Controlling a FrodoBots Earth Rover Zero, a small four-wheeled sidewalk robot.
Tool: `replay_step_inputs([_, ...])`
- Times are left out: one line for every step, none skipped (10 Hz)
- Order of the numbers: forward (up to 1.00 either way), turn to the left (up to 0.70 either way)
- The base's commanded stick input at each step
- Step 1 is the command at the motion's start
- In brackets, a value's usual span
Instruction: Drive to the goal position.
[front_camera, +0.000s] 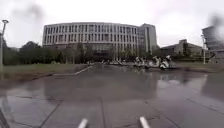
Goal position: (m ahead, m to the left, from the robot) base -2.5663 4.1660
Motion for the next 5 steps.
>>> replay_step_inputs([1.00, 0.04])
replay_step_inputs([1.00, 0.14])
replay_step_inputs([1.00, 0.26])
replay_step_inputs([1.00, 0.03])
replay_step_inputs([1.00, 0.02])
